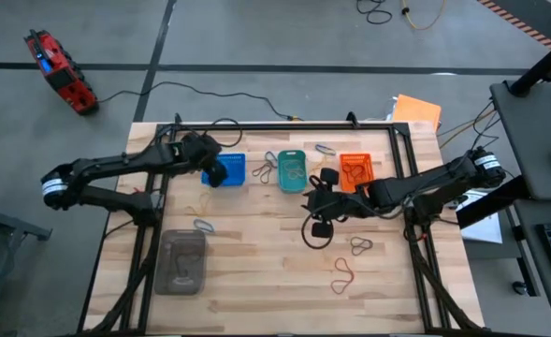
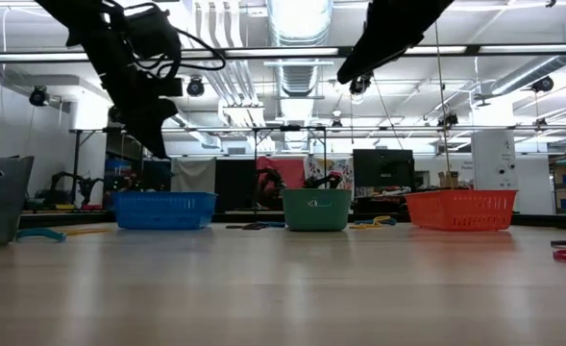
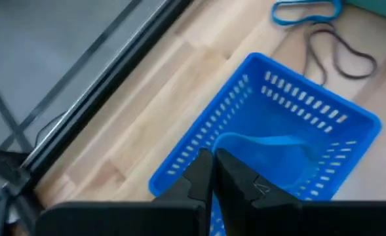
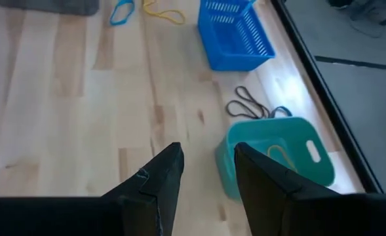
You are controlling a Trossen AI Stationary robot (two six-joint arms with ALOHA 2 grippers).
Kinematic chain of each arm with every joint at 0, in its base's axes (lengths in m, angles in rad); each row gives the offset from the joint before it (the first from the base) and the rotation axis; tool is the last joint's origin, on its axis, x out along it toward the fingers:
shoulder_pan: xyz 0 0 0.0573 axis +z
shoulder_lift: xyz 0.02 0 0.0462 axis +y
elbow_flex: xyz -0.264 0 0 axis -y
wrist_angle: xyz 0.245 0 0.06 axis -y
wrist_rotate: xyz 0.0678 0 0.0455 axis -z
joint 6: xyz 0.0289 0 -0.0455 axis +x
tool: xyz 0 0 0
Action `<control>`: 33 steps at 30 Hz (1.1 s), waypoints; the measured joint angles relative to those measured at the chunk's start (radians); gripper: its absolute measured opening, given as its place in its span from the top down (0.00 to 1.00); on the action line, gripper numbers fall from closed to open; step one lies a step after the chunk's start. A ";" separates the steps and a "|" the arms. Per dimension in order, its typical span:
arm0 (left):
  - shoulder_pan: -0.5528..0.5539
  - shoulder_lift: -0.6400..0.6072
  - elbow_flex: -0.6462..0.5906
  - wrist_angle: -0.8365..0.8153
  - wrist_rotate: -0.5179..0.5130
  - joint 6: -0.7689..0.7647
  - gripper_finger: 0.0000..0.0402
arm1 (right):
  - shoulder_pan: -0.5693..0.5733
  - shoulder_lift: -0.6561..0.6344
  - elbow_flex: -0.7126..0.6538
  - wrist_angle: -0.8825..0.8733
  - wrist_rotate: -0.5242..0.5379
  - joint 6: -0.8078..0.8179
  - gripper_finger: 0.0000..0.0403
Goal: Sort rubber bands into baskets
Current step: Put the bottom center blue rubber band into the blue bin
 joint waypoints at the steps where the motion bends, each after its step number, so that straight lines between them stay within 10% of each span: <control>1: 0.000 0.008 0.000 0.007 0.013 0.010 1.00 | -0.007 0.000 0.000 0.006 0.000 -0.006 0.67; 33: 0.054 0.220 0.000 0.110 -0.062 0.302 1.00 | -0.311 0.000 -0.004 0.243 -0.005 -0.262 0.70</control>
